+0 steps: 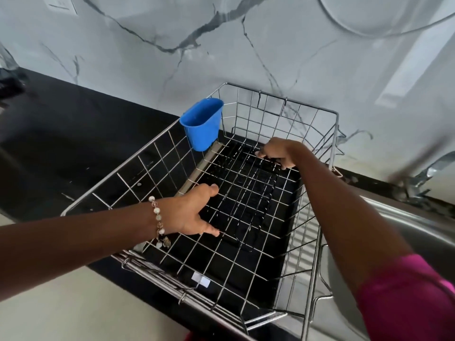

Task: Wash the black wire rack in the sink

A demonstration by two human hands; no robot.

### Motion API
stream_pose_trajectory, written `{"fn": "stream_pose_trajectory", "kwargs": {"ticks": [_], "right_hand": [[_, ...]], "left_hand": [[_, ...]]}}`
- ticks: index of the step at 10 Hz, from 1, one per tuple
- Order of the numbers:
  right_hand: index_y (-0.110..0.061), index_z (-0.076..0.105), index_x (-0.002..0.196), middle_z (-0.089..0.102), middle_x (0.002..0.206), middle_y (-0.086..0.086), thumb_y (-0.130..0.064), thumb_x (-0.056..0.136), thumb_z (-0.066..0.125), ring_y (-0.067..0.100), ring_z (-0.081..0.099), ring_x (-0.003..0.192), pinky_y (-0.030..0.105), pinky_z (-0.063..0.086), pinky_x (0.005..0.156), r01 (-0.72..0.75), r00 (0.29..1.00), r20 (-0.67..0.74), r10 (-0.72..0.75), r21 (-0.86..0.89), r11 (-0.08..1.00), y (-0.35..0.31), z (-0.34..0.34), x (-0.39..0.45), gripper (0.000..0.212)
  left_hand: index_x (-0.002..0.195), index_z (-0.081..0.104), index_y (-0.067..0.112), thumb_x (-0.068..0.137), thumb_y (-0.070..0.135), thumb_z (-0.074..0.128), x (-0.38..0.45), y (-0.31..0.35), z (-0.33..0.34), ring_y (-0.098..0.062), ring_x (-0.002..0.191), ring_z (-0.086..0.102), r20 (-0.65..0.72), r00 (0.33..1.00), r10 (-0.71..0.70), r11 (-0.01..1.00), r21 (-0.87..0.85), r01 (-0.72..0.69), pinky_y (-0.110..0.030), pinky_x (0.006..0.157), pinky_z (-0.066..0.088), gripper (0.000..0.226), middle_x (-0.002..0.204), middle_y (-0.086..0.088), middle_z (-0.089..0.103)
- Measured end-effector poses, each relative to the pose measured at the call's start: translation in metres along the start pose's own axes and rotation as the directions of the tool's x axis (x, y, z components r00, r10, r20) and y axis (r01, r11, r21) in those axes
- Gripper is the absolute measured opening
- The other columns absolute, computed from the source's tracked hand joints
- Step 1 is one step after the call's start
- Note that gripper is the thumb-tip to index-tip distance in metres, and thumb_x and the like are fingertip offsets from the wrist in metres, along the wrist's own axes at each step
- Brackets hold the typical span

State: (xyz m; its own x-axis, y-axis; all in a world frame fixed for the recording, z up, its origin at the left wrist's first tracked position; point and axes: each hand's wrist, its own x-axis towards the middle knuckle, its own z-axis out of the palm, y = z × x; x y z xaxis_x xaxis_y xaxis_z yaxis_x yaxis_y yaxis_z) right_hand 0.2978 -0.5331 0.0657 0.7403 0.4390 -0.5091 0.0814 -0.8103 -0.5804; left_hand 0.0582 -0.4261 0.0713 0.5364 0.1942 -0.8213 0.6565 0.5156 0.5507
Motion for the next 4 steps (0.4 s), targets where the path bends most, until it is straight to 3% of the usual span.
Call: {"fn": "stream_pose_trajectory", "kwargs": {"ticks": [1,2,3,4], "right_hand": [[-0.001,0.034,0.141,0.033,0.149,0.021,-0.028,0.093,0.06,0.043,0.034,0.134,0.059,0.029,0.106,0.043,0.999,-0.012,-0.043,-0.038,0.998,-0.004,0.0,-0.014,0.062],[0.002,0.051,0.128,0.05,0.137,0.019,-0.033,0.092,0.06,0.036,0.047,0.126,0.049,0.038,0.102,0.156,0.985,-0.051,-0.166,-0.16,0.975,-0.006,-0.004,-0.024,0.051],[0.005,0.063,0.112,0.067,0.112,0.017,-0.027,0.092,0.06,0.028,0.065,0.095,0.036,0.051,0.08,0.222,0.966,-0.097,-0.24,-0.162,0.961,-0.009,-0.018,-0.053,0.038],[-0.001,0.066,0.108,0.064,0.088,0.01,-0.017,0.092,0.055,0.015,0.057,0.061,0.024,0.045,0.054,0.259,0.925,-0.276,-0.26,-0.041,0.965,-0.004,-0.041,-0.088,0.025]], "left_hand": [[0.152,0.016,0.027,0.091,0.035,0.063,-0.012,0.004,0.006,-0.053,0.139,0.02,-0.072,0.997,0.031,0.981,0.193,-0.017,-0.065,0.103,0.036,0.077,0.159,-0.02,-0.002],[0.151,0.015,0.022,0.087,0.034,0.067,-0.027,0.01,0.014,-0.043,0.138,0.027,-0.186,0.952,0.245,0.826,0.555,-0.104,-0.061,0.106,0.033,0.084,0.157,-0.015,0.018],[0.149,0.022,0.024,0.085,0.031,0.069,-0.043,0.025,0.03,-0.03,0.137,0.034,-0.028,0.872,0.488,0.589,0.749,-0.305,-0.05,0.11,0.03,0.08,0.153,-0.008,0.028],[0.13,0.053,0.022,0.09,0.026,0.065,-0.061,0.045,0.067,-0.022,0.115,0.056,0.139,0.807,0.574,0.492,0.73,-0.475,-0.043,0.095,0.049,0.042,0.134,0.0,0.053]]}}
